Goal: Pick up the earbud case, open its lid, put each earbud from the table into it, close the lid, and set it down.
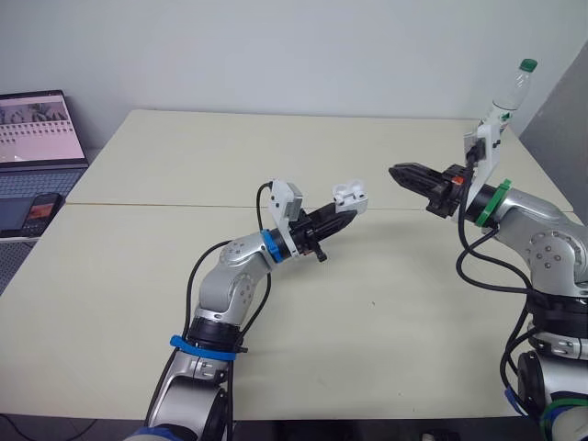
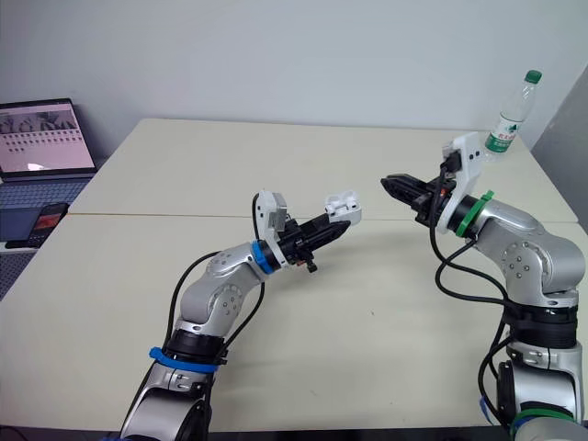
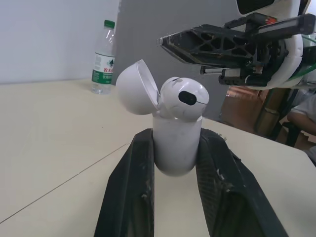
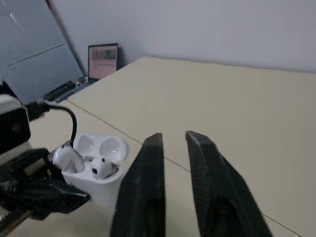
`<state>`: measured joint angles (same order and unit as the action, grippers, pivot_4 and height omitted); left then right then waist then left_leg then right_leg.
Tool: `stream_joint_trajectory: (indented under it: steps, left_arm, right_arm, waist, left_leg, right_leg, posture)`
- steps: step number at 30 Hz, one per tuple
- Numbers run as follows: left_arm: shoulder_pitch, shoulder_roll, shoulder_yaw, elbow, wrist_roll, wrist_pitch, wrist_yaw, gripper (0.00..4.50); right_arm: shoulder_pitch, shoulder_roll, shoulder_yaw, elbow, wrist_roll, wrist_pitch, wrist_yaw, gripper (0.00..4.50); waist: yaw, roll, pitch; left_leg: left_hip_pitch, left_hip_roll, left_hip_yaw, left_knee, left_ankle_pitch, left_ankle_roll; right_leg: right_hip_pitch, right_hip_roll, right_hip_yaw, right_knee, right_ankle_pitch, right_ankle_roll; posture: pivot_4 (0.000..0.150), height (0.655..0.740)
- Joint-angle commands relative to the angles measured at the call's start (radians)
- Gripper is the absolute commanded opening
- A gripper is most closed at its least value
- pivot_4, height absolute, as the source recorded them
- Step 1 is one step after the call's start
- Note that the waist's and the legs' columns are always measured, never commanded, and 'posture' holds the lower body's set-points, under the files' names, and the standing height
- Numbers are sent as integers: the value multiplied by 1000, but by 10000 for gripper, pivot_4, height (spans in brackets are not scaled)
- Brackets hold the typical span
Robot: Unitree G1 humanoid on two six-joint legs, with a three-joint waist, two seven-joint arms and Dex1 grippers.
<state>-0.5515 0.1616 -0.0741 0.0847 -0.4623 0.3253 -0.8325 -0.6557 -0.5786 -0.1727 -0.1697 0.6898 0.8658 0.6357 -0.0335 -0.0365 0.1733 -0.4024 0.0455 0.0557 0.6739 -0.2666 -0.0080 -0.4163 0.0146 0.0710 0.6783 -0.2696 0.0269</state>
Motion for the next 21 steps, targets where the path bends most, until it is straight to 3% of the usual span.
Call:
stream_joint_trajectory:
  steps: [1,11,21]
  left_arm:
    - [-26,-4,-4,-23,-5,-5,-9,7949]
    - [-39,-19,-8,-2,17,-19,0,7949]
    - [-43,-27,-11,5,26,-29,-5,7949]
  right_arm:
    - [-13,-9,37,-120,-9,-39,14,477]
    - [1,-32,197,-333,-33,11,1,477]
    - [1,-20,234,-349,-57,73,-51,477]
  waist:
    - [0,0,0]
    - [2,0,0]
    - [2,0,0]
  left_leg:
    - [0,0,0,0,0,0]
    - [-7,0,-3,2,0,0]
    - [-7,0,-3,2,0,0]
  right_leg:
    - [0,0,0,0,0,0]
    - [-5,-1,0,0,0,0]
    - [-5,-1,-1,0,0,0]
  posture:
    - [1500,7362]
    - [1500,7362]
    - [1500,7362]
